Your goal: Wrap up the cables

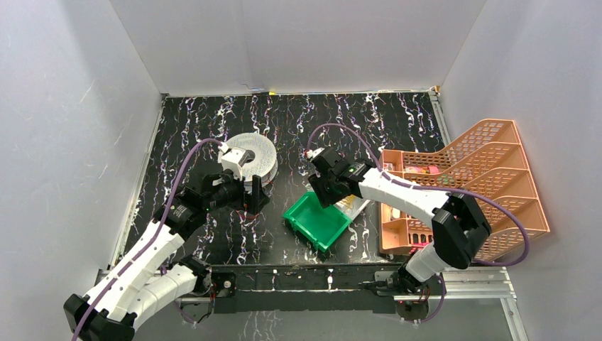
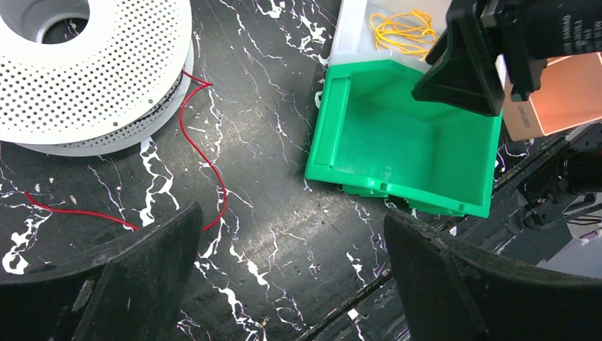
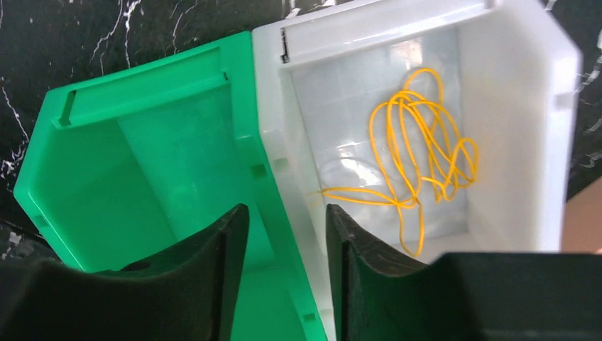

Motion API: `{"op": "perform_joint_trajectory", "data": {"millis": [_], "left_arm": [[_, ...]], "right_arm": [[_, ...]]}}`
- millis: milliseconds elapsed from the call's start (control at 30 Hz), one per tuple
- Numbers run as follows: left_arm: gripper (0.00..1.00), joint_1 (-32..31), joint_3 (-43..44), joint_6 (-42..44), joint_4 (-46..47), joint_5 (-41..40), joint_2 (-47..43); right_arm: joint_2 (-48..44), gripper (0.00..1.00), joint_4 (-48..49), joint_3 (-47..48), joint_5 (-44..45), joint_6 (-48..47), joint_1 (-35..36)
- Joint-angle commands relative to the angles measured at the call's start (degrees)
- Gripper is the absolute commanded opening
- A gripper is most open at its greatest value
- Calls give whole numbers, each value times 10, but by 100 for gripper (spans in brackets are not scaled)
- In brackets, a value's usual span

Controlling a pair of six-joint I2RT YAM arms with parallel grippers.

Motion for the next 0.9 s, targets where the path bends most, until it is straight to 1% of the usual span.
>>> {"op": "perform_joint_trajectory", "data": {"millis": [0,67,133,200,233,267,367,533,733,867], "left_arm": [[98,2,-5,5,8,11,-9],[98,2,-6,5,8,12,-9],[98,2,-5,5,8,11,-9],[98,2,-5,5,8,11,-8],[98,1,-5,5,8,11,-8],[98,2,-5,5,8,11,-8],[98,2,-4,5,8,8,-10],[98,2,-4,5,8,4,-11],[98,1,-6,4,8,5,-21],[98,2,-6,4,8,3,-29]], "right_arm": [[18,47,20,18,-42,-46,-2],[27,41,17,24,-40,-55,-3],[35,32,11,35,-38,-66,-3],[43,17,1,50,-31,-84,-3],[46,6,-4,58,-26,-93,-3],[48,0,-9,66,-18,-102,-3],[51,0,-9,77,-15,-143,-3],[57,0,-11,102,-23,-251,-4],[55,0,-14,120,-140,-444,-26],[59,0,-56,135,-206,-575,-49]]}}
